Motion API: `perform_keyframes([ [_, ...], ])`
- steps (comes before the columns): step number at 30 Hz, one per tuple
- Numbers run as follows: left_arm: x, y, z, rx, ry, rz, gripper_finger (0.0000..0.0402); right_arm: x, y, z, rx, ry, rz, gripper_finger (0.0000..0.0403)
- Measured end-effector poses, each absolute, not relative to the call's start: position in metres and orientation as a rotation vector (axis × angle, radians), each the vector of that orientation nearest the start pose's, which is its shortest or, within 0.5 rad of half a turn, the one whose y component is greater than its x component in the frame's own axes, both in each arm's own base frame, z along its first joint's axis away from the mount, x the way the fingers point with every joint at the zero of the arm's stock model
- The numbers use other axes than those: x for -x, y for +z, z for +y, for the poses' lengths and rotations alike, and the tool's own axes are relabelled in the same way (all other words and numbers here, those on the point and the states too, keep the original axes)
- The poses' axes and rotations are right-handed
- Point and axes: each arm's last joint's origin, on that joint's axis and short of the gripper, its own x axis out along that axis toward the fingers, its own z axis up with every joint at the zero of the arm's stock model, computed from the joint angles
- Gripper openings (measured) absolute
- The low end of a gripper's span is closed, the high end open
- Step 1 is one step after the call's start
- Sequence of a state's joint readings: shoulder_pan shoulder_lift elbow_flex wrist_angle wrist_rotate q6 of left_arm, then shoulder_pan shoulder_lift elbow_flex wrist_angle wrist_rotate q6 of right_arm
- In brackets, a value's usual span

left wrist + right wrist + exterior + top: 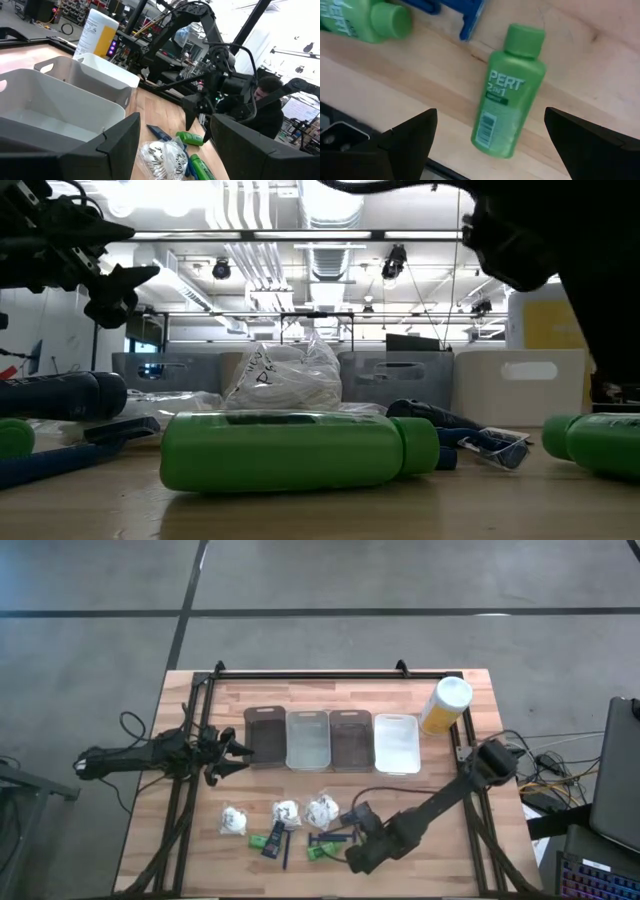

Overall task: Pick & Place Travel size toiletries
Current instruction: Put the green shampoo into the white bin

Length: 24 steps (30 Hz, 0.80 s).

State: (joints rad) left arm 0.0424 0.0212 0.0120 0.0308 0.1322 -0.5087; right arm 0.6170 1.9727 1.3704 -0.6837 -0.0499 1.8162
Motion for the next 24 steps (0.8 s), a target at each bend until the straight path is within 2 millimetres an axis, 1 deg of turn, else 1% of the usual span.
perform_keyframes([
  [5, -0.098, 0.169, 0.000, 0.507, -0.093, 0.005, 0.0248, -0.323, 0.149, 0.230, -1.169, -0.773, 1.307, 0.0364],
  [9, -0.098, 0.169, 0.000, 0.506, -0.093, 0.005, 0.0248, -0.330, 0.144, 0.233, -1.181, -0.810, 1.307, 0.0364],
  [13, -0.098, 0.169, 0.000, 0.507, -0.092, 0.006, 0.0248, -0.334, 0.142, 0.235, -1.154, -0.806, 1.319, 0.0364],
  [16, -0.098, 0.169, 0.000, 0.507, -0.092, 0.006, 0.0248, -0.334, 0.142, 0.235, -1.145, -0.805, 1.331, 0.0364],
  [21, -0.098, 0.169, 0.000, 0.507, -0.092, 0.006, 0.0248, -0.327, 0.141, 0.230, -1.105, -0.892, 1.386, 0.0363],
  [24, -0.098, 0.169, 0.000, 0.507, -0.092, 0.006, 0.0248, -0.326, 0.141, 0.230, -1.091, -0.884, 1.392, 0.0363],
])
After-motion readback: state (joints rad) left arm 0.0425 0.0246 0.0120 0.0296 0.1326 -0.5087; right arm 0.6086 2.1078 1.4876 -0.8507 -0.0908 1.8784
